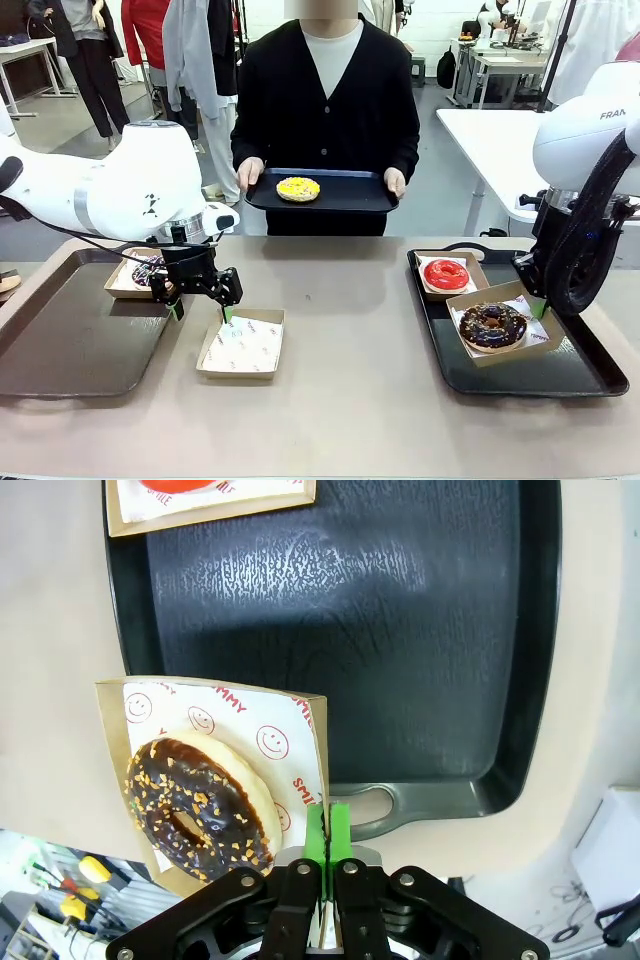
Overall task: Individually package the donuts and arrange them on the tray.
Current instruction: Place the picked Paper togo box on the Handle tray while simultaneously picking up another Paper togo box from the table with the other hand.
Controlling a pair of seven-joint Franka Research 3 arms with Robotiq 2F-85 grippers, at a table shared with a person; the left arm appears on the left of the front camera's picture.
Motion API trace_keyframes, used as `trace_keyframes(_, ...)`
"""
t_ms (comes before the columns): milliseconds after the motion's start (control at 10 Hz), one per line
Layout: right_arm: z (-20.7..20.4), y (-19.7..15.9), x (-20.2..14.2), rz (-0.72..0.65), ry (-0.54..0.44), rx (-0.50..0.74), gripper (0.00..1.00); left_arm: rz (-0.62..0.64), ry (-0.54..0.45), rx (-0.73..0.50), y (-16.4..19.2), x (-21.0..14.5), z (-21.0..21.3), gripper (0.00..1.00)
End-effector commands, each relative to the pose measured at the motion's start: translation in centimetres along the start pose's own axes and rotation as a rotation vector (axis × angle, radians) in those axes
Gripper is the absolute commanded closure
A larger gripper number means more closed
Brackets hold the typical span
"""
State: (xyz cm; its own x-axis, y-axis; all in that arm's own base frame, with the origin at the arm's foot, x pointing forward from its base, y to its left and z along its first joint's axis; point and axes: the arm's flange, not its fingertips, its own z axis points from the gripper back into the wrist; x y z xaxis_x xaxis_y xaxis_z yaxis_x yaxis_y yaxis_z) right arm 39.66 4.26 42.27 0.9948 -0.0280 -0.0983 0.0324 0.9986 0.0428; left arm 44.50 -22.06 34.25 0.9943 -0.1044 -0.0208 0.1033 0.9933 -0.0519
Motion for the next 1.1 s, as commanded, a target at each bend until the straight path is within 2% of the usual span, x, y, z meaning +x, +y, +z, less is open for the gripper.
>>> trace_keyframes(0,0.0,0.0,0.0,0.0,0.0,0.0,0.99,0.0,0.0,0.0,0.0,0.0,0.0,0.03)
trace_keyframes(300,-1.1,-0.2,0.4,-0.057,-0.004,0.001,0.99,-0.025,-0.051,0.026,-1.3,-1.0,0.6,0.03)
trace_keyframes(600,-2.2,-0.6,1.0,-0.085,-0.024,0.009,0.99,0.002,-0.097,0.051,-2.7,-2.3,0.4,0.03)
trace_keyframes(1000,-4.3,-1.0,2.3,-0.007,-0.064,0.049,0.99,0.015,-0.08,0.078,-3.5,-2.3,-0.7,0.03)
